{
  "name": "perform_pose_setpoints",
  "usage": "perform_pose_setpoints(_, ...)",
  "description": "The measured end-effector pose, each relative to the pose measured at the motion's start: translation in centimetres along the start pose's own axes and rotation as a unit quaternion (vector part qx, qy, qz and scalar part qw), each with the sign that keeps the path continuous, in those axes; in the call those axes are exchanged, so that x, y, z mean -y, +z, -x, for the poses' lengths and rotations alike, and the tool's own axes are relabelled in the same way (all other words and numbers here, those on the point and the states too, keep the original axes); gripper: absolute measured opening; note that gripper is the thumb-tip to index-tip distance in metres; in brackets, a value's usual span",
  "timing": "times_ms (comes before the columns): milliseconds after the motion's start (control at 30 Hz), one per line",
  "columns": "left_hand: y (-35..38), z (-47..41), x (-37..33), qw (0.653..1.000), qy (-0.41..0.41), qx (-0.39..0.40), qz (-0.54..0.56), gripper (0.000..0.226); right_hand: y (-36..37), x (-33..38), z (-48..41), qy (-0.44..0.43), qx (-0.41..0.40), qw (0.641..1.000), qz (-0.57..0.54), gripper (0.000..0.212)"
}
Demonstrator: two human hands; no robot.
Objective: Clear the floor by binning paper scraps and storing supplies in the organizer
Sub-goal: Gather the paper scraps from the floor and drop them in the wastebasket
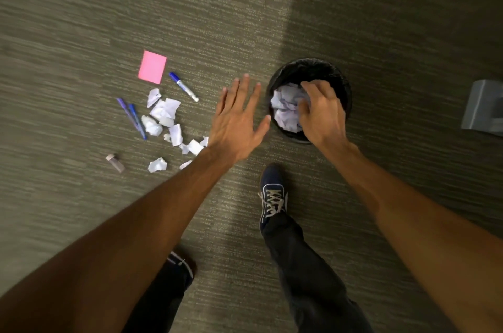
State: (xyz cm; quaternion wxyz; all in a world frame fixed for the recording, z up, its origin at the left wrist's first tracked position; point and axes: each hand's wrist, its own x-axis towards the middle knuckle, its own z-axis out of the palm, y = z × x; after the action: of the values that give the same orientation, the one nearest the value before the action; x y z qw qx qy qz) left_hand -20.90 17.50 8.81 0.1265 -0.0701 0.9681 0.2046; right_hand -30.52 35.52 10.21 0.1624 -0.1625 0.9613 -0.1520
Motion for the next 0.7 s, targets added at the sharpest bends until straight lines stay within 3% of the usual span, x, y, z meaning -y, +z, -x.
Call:
perform_pose_setpoints(167,-2.3,5.9,3.8,0.997,-0.082,-0.006,0.0,0.074,0.0,6.8,2.5,-0.051,0.006,0.998,-0.043,0.041)
perform_pose_setpoints(300,-2.0,11.0,7.3,0.991,-0.13,-0.003,0.012,0.076,2.3,12.2,4.4,-0.083,0.077,0.993,-0.036,0.046)
perform_pose_setpoints(467,1.2,16.6,12.3,0.983,-0.181,0.003,0.021,0.085,7.9,16.6,6.1,-0.098,0.18,0.978,-0.046,0.071)
perform_pose_setpoints(700,8.8,19.8,19.1,0.964,-0.253,0.059,0.059,0.106,19.3,17.1,7.0,-0.148,0.255,0.953,0.063,0.12)
